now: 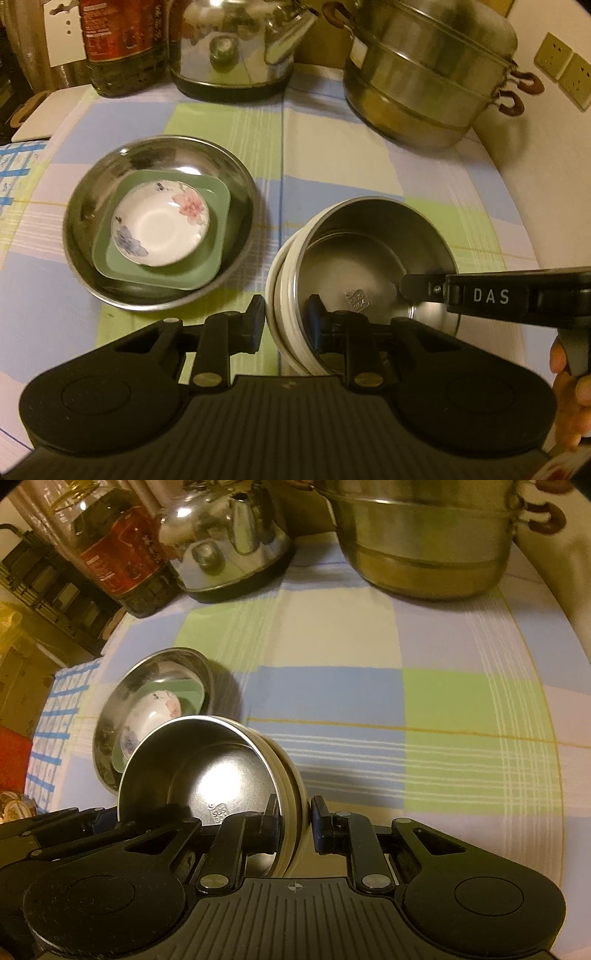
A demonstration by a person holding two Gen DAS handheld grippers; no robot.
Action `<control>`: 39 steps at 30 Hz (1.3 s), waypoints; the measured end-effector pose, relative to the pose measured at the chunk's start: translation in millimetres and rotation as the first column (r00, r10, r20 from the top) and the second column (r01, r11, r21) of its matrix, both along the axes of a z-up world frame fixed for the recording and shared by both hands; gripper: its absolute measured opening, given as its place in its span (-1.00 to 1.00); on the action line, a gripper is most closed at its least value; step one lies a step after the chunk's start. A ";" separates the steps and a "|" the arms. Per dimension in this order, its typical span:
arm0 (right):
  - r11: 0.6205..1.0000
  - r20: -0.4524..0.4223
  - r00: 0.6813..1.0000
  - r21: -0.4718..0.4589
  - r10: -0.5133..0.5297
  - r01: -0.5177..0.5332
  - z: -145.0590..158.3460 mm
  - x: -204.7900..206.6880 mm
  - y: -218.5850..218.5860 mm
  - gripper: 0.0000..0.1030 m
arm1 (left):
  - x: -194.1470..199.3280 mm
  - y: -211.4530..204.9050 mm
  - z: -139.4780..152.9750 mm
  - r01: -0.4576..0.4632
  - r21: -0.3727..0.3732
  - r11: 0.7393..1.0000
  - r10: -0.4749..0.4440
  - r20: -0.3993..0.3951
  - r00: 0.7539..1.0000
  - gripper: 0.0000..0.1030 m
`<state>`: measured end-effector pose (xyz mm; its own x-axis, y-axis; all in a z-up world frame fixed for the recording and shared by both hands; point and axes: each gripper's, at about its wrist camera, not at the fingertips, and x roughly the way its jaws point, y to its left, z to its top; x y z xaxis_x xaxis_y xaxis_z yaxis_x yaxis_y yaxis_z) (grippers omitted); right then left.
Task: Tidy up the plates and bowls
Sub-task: 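Lift the bowl stack with the right gripper and carry it toward the steel plate, then lower the bowl stack onto the saucer in the steel plate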
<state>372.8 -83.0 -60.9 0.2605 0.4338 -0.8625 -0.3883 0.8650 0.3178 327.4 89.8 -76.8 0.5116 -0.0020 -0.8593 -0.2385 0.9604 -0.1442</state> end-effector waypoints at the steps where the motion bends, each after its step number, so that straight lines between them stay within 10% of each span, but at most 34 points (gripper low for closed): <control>1: 1.000 0.003 1.000 0.001 0.006 -0.006 1.2 0.9 3.6 -0.67 | -0.1 3.3 2.2 -0.006 0.001 1.000 0.006 0.003 1.000 -0.57; 39: 0.984 -0.043 0.983 -0.013 0.176 -0.176 -11.0 64.0 177.3 -0.69 | 40.7 164.1 3.4 -0.175 -0.001 0.985 0.175 -0.031 0.984 -0.58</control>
<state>436.8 94.3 -71.9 0.1448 0.4552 -0.8785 -0.5215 0.7896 0.3232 368.1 253.8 -73.3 0.4779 0.0821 -0.8746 -0.4071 0.9030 -0.1376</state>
